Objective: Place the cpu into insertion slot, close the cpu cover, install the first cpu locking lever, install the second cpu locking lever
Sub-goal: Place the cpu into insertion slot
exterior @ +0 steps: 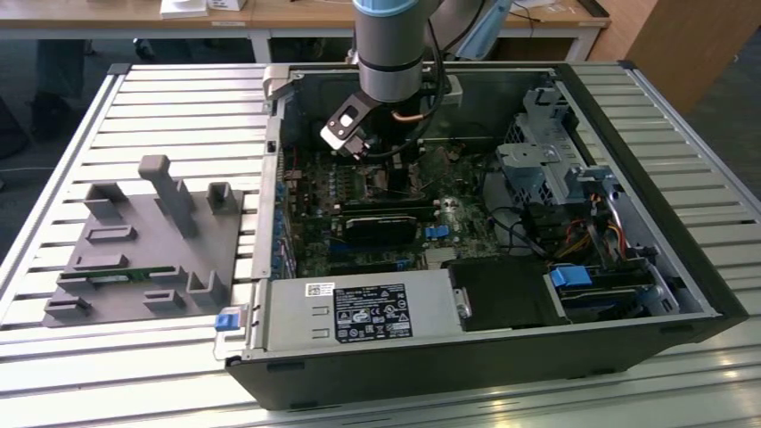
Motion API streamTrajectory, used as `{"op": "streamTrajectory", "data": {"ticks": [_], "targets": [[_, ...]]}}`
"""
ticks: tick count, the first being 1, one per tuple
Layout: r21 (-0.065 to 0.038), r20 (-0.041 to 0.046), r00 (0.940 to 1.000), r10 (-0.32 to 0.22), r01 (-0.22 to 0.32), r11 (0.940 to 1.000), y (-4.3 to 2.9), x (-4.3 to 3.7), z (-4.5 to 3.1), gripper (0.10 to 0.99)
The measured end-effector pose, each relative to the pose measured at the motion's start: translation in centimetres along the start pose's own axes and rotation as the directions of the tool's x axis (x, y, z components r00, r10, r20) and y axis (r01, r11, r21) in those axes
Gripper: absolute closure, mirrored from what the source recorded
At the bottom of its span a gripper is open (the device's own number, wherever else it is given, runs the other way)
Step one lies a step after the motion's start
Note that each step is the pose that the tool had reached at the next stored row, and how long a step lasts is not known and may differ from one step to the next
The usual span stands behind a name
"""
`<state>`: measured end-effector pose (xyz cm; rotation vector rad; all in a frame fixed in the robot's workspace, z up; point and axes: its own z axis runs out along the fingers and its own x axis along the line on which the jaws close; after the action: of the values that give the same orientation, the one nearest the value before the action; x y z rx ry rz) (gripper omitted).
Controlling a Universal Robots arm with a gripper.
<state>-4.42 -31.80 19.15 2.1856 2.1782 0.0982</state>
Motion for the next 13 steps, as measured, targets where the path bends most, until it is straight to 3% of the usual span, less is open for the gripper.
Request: {"op": "streamTrajectory", "data": {"ticks": [3, 4, 13], "targets": [[0.0, 0.0002, 1.0, 0.0, 0.0, 1.0, 0.0, 0.0, -0.08, 0.459], [0.0, 0.0003, 1.0, 0.0, 0.0, 1.0, 0.01, 0.0, -0.12, 0.4], [0.001, 0.0002, 1.0, 0.0, 0.0, 1.0, 0.06, 0.0, -0.75, 0.4]]}}
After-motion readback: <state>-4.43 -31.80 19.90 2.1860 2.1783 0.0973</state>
